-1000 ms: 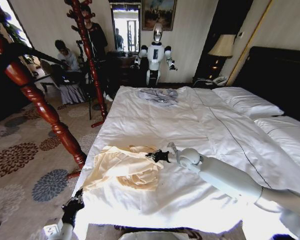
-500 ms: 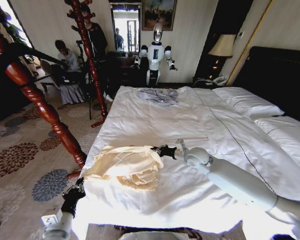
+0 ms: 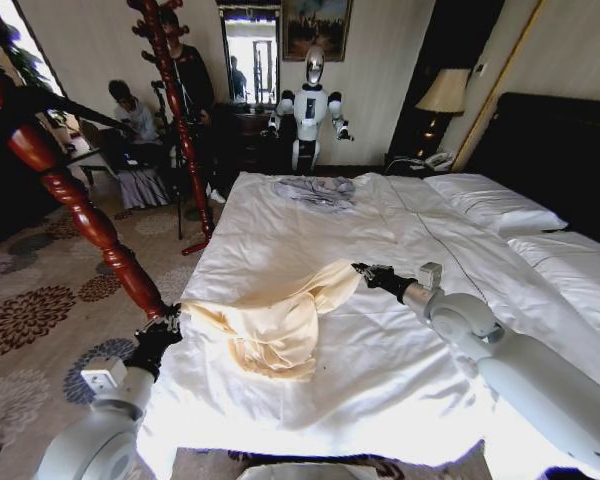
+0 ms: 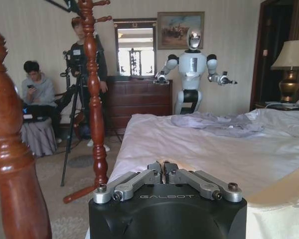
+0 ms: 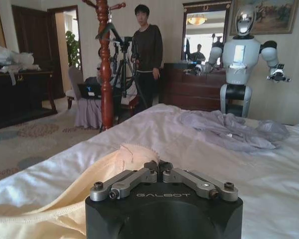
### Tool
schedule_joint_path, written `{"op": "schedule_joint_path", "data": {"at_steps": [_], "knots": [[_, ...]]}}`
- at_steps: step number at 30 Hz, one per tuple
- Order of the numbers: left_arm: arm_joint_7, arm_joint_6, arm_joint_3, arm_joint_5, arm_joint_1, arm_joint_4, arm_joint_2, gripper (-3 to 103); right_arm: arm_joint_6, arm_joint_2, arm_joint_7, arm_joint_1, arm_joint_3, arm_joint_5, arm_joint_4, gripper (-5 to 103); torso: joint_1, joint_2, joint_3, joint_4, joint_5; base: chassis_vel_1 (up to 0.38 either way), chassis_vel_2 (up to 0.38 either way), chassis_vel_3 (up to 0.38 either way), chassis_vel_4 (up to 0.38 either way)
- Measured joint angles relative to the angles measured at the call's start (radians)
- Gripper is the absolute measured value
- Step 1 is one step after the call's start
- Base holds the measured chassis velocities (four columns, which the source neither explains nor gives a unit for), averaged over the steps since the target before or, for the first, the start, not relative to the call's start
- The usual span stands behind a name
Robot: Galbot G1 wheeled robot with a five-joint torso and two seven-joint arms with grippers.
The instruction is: Pick up the clothes from the bed and hang them on the clothes hanger.
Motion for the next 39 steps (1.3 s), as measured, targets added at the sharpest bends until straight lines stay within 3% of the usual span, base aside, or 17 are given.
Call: {"op": "schedule_joint_path", "data": {"at_steps": [3,4,5,7,11,14,16,17,20,22,23,25,26,28,30,33,39], "knots": [[-0.034,0.032,-0.016,-0.113,-0.100,-0.002,0.120,2,-0.021,0.007,0.045,0.024,0.046,0.046,0.039,1,0.000,0.000,0.000,-0.0010,-0.0008,0.000,0.000,0.000,0.000],[-0.034,0.032,-0.016,-0.113,-0.100,-0.002,0.120,2,-0.021,0.007,0.045,0.024,0.046,0.046,0.039,1,0.000,0.000,0.000,-0.0010,-0.0008,0.000,0.000,0.000,0.000],[-0.058,0.048,-0.017,-0.176,-0.166,-0.002,0.175,2,-0.029,0.002,0.055,0.024,0.077,0.057,0.057,1,0.000,0.000,0.000,-0.0009,-0.0005,0.000,0.000,0.000,0.000],[-0.065,0.051,-0.017,-0.191,-0.185,-0.002,0.188,2,-0.030,-0.002,0.058,0.023,0.088,0.058,0.060,1,0.000,0.000,0.000,-0.0009,-0.0005,0.000,0.000,0.000,0.000],[-0.118,0.074,0.023,-0.352,-0.442,0.061,0.350,2,-0.032,-0.017,0.140,0.019,0.188,0.135,0.065,1,0.000,0.000,0.000,-0.0016,-0.0007,0.000,0.000,0.000,0.000],[-0.128,0.077,0.042,-0.385,-0.507,0.080,0.384,2,-0.032,-0.006,0.165,0.032,0.192,0.156,0.057,1,0.000,0.000,0.000,-0.0014,-0.0005,0.000,0.000,0.000,0.000],[-0.148,0.083,0.152,-0.435,-0.667,0.128,0.429,2,-0.029,0.024,0.189,0.033,0.201,0.147,0.051,1,0.000,0.000,0.000,-0.0003,-0.0001,0.000,0.000,0.000,0.000],[-0.148,0.083,0.152,-0.435,-0.667,0.128,0.429,2,-0.029,0.024,0.189,0.033,0.201,0.147,0.051,1,0.000,0.000,0.000,-0.0003,-0.0001,0.000,0.000,0.000,0.000],[-0.158,0.087,0.284,-0.452,-0.798,0.182,0.441,2,-0.024,0.045,0.204,0.022,0.209,0.114,0.039,1,0.000,0.000,0.000,-0.0014,-0.0005,0.000,0.000,0.000,0.000],[-0.165,0.080,0.443,-0.436,-0.913,0.251,0.411,2,-0.014,0.068,0.214,0.020,0.207,0.075,0.010,1,0.000,0.000,0.000,-0.0005,0.0001,0.000,0.000,0.000,0.000],[-0.165,0.080,0.443,-0.436,-0.913,0.251,0.411,2,-0.014,0.068,0.214,0.020,0.207,0.075,0.010,1,0.000,0.000,0.000,-0.0005,0.0001,0.000,0.000,0.000,0.000],[-0.167,0.072,0.552,-0.405,-0.985,0.315,0.362,2,-0.008,0.086,0.221,0.020,0.202,0.052,-0.014,1,0.000,0.000,0.000,-0.0009,-0.0006,0.000,0.000,0.000,0.000],[-0.168,0.066,0.653,-0.369,-1.053,0.385,0.302,2,-0.001,0.105,0.223,0.020,0.195,0.024,-0.046,1,0.000,0.000,0.000,-0.0008,-0.0010,0.000,0.000,0.000,0.000],[-0.167,0.057,0.740,-0.336,-1.126,0.463,0.230,2,0.012,0.125,0.220,0.021,0.183,-0.022,-0.090,1,0.000,0.000,0.000,-0.0013,-0.0007,0.000,0.000,0.000,0.000],[-0.166,0.053,0.765,-0.326,-1.150,0.490,0.206,2,0.017,0.133,0.218,0.023,0.177,-0.040,-0.106,1,0.000,0.000,0.000,-0.0016,-0.0003,0.000,0.000,0.000,0.000],[-0.161,0.031,0.872,-0.285,-1.272,0.618,0.087,2,0.052,0.196,0.210,0.074,0.129,-0.148,-0.207,1,0.000,0.000,0.000,-0.0014,-0.0004,0.000,0.000,0.000,0.000],[-0.159,0.022,0.946,-0.276,-1.420,0.745,-0.009,2,0.075,0.266,0.222,0.215,0.048,-0.164,-0.306,1,0.000,0.000,0.000,-0.0009,-0.0006,0.000,0.000,0.000,0.000]]}}
